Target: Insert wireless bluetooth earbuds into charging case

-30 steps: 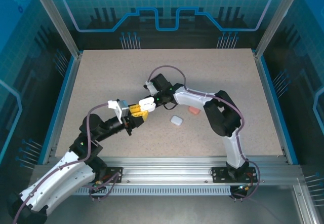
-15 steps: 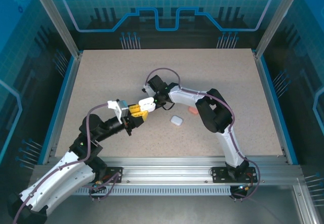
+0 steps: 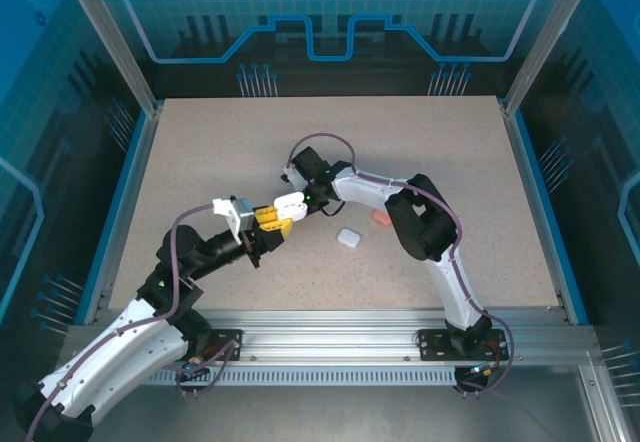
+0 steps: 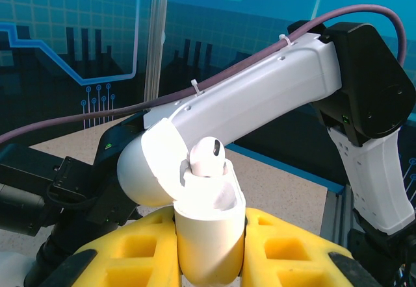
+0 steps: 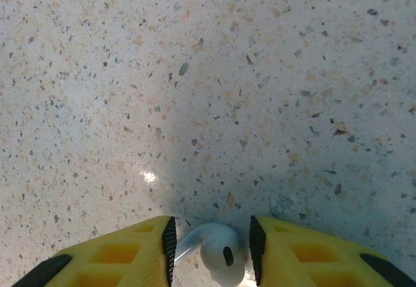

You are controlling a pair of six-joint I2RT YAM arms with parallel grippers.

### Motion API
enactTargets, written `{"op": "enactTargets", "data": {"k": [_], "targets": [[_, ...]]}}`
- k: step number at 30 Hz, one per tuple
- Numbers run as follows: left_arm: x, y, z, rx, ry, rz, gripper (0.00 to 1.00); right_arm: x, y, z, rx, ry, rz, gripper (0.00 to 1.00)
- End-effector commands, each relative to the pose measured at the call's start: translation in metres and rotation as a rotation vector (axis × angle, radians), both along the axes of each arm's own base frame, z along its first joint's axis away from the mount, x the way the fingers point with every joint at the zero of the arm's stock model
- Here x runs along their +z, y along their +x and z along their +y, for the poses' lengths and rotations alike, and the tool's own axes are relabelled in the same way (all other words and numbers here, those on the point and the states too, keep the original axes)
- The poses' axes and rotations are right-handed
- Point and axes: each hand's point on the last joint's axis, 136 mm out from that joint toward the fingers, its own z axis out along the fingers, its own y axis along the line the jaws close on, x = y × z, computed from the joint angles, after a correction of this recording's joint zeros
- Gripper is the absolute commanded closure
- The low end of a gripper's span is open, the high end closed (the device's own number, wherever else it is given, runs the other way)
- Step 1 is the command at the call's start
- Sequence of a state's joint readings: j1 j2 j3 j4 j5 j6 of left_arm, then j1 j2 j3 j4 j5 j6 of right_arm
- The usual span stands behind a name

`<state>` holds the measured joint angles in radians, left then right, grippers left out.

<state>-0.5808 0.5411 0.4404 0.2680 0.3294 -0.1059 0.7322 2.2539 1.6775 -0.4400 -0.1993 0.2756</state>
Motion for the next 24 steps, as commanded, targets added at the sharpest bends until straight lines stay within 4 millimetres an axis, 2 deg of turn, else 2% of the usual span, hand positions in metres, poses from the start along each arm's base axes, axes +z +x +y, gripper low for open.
{"op": "enactTargets", "data": {"k": [1, 9, 24], "targets": [[0.008, -0.004, 0.001, -0.003, -0.022, -0.032, 1.0, -0.021, -0.015, -0.002, 0.033, -0.042, 0.064, 0.63], [0.007, -0.003, 0.001, -0.001, -0.017, -0.032, 1.0, -0.024, -0.024, -0.006, 0.041, -0.059, 0.078, 0.66], [0.007, -0.002, 0.002, 0.006, -0.011, -0.042, 0.99, -0.015, -0.033, -0.006, 0.063, -0.073, 0.075, 0.68]]}}
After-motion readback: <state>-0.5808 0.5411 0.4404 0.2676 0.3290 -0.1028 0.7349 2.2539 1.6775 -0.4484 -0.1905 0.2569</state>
